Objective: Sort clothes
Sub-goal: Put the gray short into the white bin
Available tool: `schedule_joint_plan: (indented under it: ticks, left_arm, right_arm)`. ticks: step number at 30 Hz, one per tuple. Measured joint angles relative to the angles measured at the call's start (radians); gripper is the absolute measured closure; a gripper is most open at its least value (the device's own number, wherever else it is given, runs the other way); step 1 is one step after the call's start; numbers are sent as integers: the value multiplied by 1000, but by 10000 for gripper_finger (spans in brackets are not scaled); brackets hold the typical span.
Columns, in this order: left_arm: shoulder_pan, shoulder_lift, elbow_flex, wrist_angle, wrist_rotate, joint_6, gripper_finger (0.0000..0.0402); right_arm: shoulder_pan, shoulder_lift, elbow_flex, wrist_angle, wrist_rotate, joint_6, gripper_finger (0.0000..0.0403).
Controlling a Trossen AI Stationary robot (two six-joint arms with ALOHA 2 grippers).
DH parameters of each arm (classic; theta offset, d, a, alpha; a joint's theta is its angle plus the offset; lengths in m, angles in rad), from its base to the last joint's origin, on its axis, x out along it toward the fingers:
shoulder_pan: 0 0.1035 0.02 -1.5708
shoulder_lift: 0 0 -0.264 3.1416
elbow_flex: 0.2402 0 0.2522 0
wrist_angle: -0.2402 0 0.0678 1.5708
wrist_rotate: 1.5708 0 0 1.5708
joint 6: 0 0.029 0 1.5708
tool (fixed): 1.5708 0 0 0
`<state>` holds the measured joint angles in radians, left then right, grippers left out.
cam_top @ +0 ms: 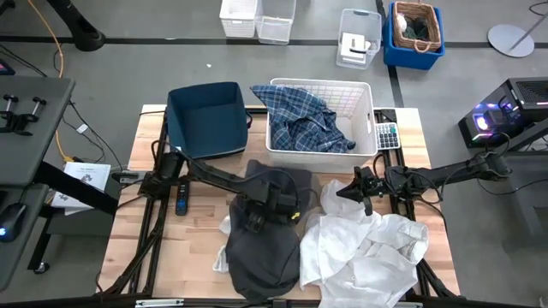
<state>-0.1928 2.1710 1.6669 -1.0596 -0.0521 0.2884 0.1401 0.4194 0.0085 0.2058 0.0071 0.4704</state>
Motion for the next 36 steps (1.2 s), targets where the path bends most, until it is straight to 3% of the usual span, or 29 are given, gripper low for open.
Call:
schedule_joint_plan:
  ticks: [3, 5, 12, 16, 19, 24, 30, 36]
  left_arm:
    - [0, -46, 9, -21, 1, -25, 334]
    - [10, -130, 17, -25, 20, -51, 372]
    - [105, -570, 109, 119, 1, -118, 372]
    - [156, -717, 143, 361, -35, -150, 372]
    - [204, -767, 168, 544, -99, -91, 372]
    - [327, -736, 182, 832, -273, 102, 372]
    - [515, -573, 181, 1109, -255, 106, 372]
    - [571, -358, 180, 1300, -186, -24, 372]
  right_arm:
    - [0, 0, 0, 0, 0, 0, 402]
    - [0, 0, 0, 0, 0, 0, 402]
    - [0, 0, 0, -2, 0, 0, 402]
    - [0, 0, 0, -3, 0, 0, 402]
    - [0, 0, 0, -3, 0, 0, 402]
    - [0, 0, 0, -3, 0, 0, 402]
    - [0, 0, 0, -3, 0, 0, 402]
    - [0, 0, 0, -3, 0, 0, 402]
